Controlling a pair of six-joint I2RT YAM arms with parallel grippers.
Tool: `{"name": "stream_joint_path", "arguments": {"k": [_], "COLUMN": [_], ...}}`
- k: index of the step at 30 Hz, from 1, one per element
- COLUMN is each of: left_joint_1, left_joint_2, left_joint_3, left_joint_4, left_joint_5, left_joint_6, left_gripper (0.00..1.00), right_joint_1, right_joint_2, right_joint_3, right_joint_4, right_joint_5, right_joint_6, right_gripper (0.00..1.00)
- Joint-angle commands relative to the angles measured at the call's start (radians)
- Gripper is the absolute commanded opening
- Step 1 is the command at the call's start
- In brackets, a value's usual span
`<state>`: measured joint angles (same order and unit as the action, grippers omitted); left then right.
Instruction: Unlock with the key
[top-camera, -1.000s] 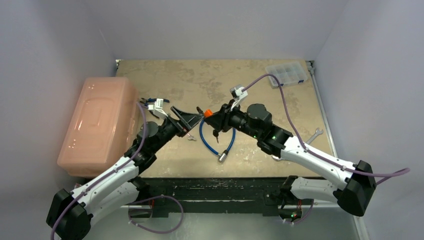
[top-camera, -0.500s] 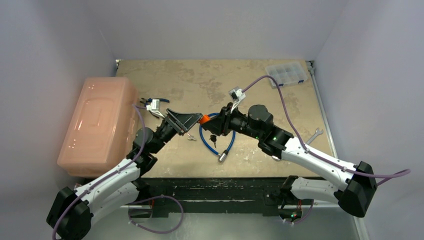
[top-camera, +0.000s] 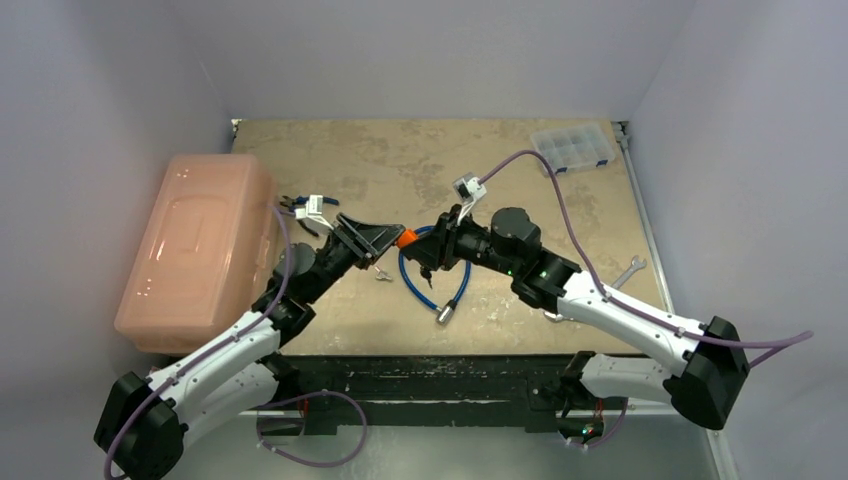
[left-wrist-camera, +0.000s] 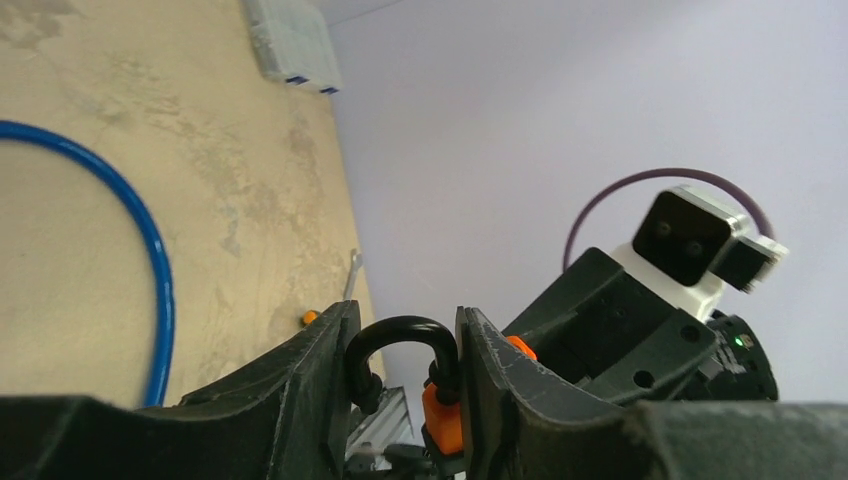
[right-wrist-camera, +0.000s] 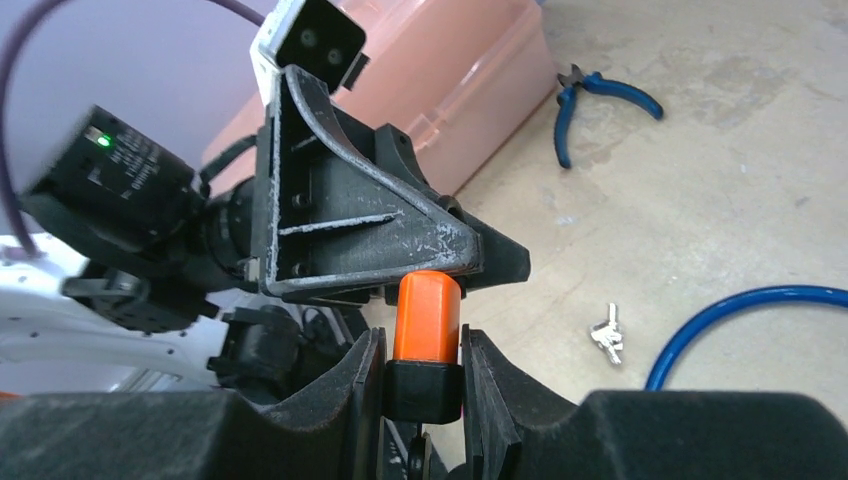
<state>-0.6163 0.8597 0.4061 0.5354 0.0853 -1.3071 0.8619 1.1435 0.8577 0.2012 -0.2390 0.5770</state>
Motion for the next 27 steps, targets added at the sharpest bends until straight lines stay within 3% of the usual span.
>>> {"name": "stream_joint_path", "arguments": {"k": [1, 7, 12, 14, 18, 20, 27], "left_joint_1": [-0.001, -0.001, -0.002, -0.002, -0.002, 0.000, 0.001], "left_joint_2": [0.013, 0.024, 0.034, 0.036, 0.000, -0.022, -0.127], "left_joint_3": [0.110, 0.222, 0.237, 0.238, 0.261, 0.295, 0.447], "left_joint_4": [-0.209, -0.439, -0.458, -0.452, -0.499, -0.580, -0.880], "left_joint_5": [-0.017, -0.058, -0.060, -0.055, -0.079, -0.094, -0.242], "left_joint_6": [0.000, 0.048, 0.060, 0.073, 0.137, 0.188, 0.420], "left_gripper": [0.32, 0.32, 0.35, 0.44, 0.83, 0.95, 0.99], "right_joint_1": [0.003, 0.004, 0.004, 0.003, 0.003, 0.002, -0.052], "right_joint_2": [0.018, 0.041, 0.051, 0.053, 0.050, 0.045, 0.020], "right_joint_3": [0.064, 0.110, 0.115, 0.110, 0.098, 0.089, 0.058], "right_joint_4": [0.004, -0.062, -0.053, -0.042, -0.052, -0.058, -0.076], "right_joint_5": [0.057, 0.132, 0.124, 0.110, 0.140, 0.154, 0.180], "right_joint_6": [-0.087, -0.165, -0.170, -0.156, -0.126, -0.123, -0.112], "right_gripper": [0.00, 0.00, 0.00, 0.00, 0.00, 0.00, 0.00]}}
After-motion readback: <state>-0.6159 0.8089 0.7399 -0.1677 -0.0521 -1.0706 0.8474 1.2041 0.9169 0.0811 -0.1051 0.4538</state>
